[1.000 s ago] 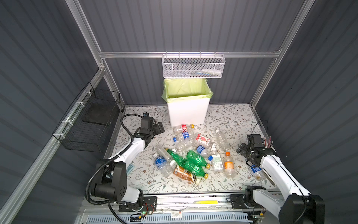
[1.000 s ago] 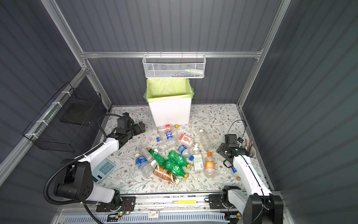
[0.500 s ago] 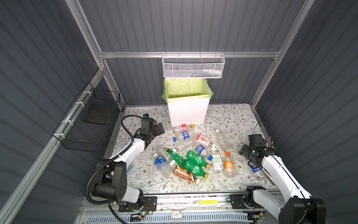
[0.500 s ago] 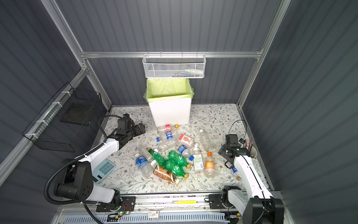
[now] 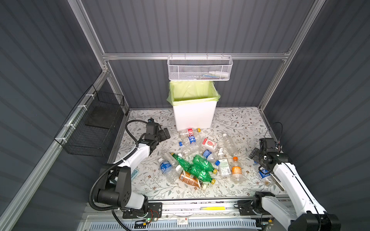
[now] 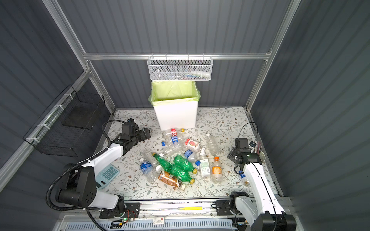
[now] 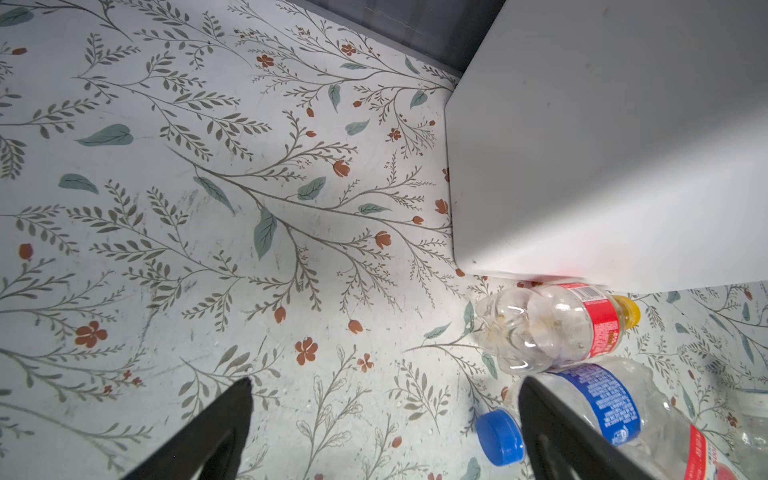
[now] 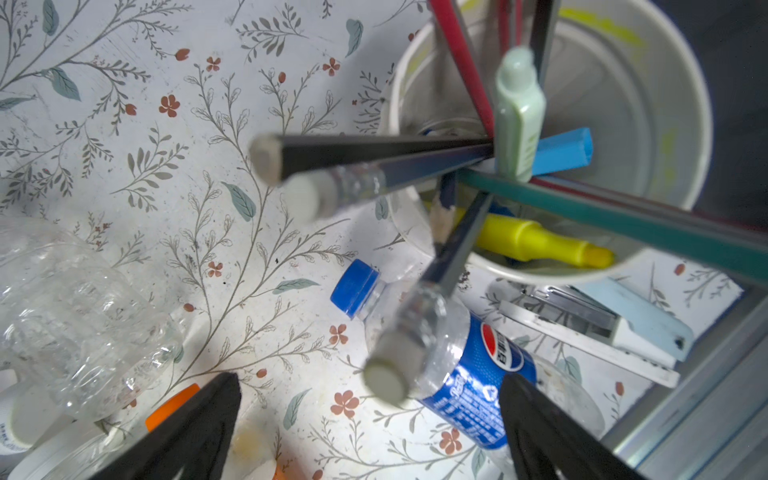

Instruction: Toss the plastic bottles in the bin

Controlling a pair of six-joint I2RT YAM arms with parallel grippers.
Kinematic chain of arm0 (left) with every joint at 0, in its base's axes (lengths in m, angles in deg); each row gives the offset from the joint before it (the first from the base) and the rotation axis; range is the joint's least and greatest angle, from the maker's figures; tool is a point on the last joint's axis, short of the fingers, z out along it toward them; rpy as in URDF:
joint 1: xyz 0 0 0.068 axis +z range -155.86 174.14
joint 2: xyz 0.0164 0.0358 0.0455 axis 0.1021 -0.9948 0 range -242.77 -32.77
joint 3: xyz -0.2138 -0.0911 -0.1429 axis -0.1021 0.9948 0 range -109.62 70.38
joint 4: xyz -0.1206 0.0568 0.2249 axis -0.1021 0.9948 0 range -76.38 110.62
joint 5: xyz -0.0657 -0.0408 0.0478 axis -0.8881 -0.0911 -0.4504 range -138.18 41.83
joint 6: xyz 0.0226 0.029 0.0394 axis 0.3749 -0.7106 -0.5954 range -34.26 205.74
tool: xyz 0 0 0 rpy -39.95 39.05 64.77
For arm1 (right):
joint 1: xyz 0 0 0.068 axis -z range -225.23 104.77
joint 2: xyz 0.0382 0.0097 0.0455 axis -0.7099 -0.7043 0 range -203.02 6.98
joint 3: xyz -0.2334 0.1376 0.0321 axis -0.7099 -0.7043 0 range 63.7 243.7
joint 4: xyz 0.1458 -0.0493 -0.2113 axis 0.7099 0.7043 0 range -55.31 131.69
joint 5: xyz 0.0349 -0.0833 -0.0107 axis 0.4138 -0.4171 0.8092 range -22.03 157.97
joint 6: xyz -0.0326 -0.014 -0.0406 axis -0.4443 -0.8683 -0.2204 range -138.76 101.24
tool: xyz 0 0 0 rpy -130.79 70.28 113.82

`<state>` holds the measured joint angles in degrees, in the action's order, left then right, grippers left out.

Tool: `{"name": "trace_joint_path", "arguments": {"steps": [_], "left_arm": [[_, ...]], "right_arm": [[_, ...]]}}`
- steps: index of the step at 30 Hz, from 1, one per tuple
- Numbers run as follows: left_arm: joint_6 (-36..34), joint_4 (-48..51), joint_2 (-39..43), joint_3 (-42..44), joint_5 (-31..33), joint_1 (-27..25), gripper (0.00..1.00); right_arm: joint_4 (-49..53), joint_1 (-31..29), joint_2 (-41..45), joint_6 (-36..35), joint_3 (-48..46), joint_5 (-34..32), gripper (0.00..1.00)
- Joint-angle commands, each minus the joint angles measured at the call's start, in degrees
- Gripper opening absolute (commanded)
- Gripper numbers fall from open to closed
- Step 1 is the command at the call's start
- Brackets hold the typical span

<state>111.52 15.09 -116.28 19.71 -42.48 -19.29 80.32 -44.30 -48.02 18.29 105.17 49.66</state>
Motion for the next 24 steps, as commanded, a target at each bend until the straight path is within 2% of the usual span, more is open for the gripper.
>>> {"name": "trace_joint_path", "arguments": {"steps": [1,9,13,20,24], "left_arm": [[0.5,-0.7,-0.1,0.8,-1.0,0.2,1.00],[0.2,-1.5,0.1,1.9,-2.2,0.2,1.00],[0.0,-2.0,-0.2,2.4,-3.7,0.2,1.00],[0.0,-2.9,-0.5,2.9,-5.3,0.2,1.00],[-0.1,-3.2,-1.1,2.8,-6.0,0.2,1.00]], "right_arm": [[3.4,-2.9,0.2,1.9,1.5,-3.5,0.99],[4.0,-6.9,0.0,11.7,-3.0,-6.4,0.99],[3.5,-7.0,0.0,13.9,-5.0,-10.1,0.99],[1.6,-7.0,-1.5,16.9,-7.6,-10.3,0.99],[-1.0,-7.0,-2.6,16.6,-9.2,-8.1,0.99]]}}
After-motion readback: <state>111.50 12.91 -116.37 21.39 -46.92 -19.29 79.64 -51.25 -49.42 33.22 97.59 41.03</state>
